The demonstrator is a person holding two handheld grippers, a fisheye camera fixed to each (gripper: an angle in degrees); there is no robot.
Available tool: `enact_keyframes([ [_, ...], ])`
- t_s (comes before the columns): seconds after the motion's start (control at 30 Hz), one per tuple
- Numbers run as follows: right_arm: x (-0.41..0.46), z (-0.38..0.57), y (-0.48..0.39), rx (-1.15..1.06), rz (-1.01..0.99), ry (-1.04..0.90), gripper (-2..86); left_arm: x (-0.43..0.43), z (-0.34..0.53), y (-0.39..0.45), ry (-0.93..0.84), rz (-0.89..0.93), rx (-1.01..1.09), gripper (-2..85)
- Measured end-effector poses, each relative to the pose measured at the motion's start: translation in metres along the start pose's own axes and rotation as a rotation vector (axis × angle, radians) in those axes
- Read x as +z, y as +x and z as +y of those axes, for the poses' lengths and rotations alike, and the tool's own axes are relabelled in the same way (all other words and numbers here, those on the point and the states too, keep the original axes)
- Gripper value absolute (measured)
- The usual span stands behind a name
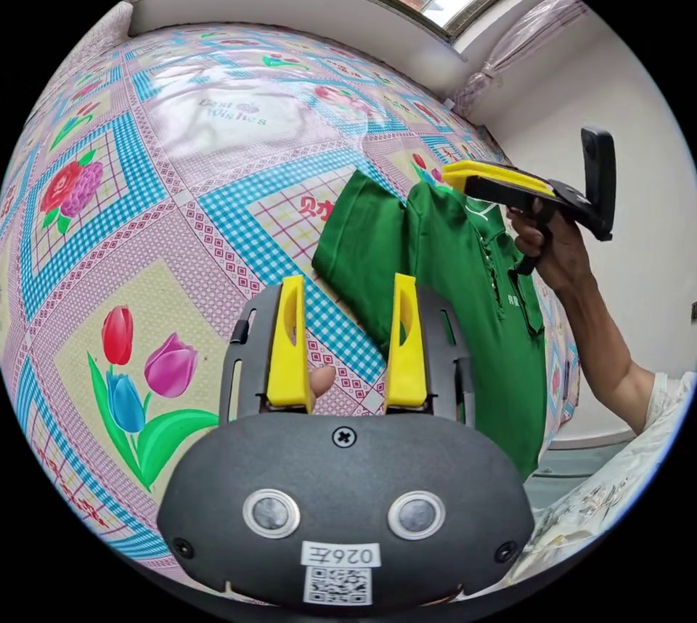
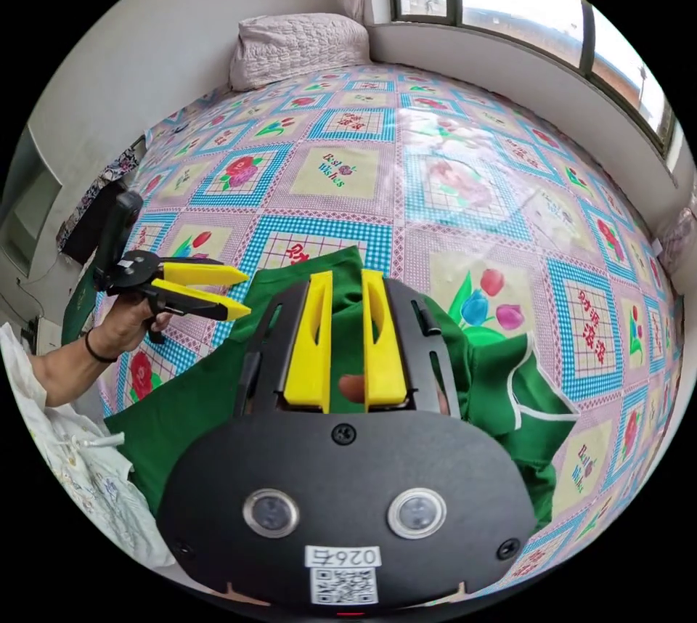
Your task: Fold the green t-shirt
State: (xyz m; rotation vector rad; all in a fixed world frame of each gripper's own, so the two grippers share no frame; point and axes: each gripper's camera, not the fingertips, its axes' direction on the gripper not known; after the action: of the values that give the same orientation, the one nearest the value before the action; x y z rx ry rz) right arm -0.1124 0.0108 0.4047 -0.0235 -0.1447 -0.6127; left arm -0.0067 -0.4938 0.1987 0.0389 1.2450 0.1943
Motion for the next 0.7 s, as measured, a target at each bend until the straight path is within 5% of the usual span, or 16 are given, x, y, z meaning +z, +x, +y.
enact_keyframes([
  [0.3, 0.093, -0.073, 0.037, -0.075, -0.077, -0.182, 6.3, -0.003, -0.012, 0.019, -0.072, -0.067, 0.058, 13.0],
  [0.53, 0.108, -0.083, 0.026, -0.251, 0.035, -0.243, -1.1, -0.003, -0.007, 0.044, -0.081, -0.18, 0.174, 0.1],
  [0.7, 0.067, -0.083, 0.044, -0.25, -0.053, -0.134, -1.4, -0.061, 0.012, 0.046, 0.128, -0.046, 0.129, -0.6],
])
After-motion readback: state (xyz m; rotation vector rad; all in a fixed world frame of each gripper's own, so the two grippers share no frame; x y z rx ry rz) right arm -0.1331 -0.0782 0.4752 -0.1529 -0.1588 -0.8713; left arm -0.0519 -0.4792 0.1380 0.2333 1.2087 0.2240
